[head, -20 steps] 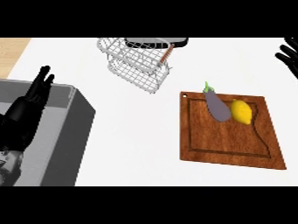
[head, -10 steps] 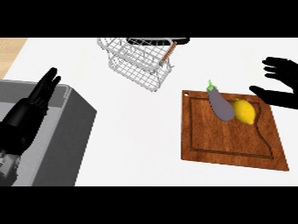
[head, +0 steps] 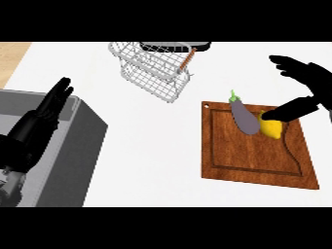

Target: Pick the eggplant from the cutting board and place it in the tiered basket

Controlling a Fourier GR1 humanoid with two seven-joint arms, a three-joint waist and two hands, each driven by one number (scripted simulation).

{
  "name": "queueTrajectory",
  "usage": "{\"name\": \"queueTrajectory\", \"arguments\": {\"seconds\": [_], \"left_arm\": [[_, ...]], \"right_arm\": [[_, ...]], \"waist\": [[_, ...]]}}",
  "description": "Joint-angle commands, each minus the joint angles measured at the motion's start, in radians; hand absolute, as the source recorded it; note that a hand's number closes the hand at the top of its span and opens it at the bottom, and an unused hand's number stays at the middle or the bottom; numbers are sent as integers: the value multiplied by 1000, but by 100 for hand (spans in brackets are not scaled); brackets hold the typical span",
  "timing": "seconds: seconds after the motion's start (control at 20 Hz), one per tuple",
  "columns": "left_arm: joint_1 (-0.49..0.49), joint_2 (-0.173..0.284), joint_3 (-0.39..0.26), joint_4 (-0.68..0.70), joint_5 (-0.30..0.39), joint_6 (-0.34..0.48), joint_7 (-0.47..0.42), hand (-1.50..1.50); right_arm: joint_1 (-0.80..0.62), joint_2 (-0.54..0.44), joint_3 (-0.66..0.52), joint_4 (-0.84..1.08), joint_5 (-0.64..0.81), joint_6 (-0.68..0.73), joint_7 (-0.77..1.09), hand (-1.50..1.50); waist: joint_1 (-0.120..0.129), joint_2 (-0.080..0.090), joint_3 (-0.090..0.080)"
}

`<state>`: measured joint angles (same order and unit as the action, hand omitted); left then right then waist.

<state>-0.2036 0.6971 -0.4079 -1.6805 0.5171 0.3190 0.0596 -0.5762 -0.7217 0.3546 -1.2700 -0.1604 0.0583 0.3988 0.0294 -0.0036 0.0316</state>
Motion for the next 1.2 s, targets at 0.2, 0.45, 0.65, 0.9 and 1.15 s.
{"name": "queueTrajectory", "arguments": {"seconds": [0.2, 0.45, 0.65, 0.9, 1.15], "left_arm": [[0, -115, -81, 57, 68, -6, 30, 0], [0, -125, -110, 94, 67, 6, 12, 0], [-19, -101, -94, 104, 88, 2, 11, 0], [-14, -110, -122, 95, 90, 34, 11, 0], [-8, -82, -96, 91, 129, 31, 2, 0]], "right_arm": [[-250, -94, 213, -11, 178, 243, 326, -150], [-376, 85, 278, 22, 166, 301, 564, -150], [-452, 218, 280, 124, 145, 306, 687, -150], [-467, 281, 347, 189, 167, 334, 733, -150], [-467, 334, 419, 270, 201, 353, 750, -150]], "waist": [[3, 23, -45], [2, 23, -40], [2, 22, -36], [-26, 16, -35], [-33, 14, -35]]}}
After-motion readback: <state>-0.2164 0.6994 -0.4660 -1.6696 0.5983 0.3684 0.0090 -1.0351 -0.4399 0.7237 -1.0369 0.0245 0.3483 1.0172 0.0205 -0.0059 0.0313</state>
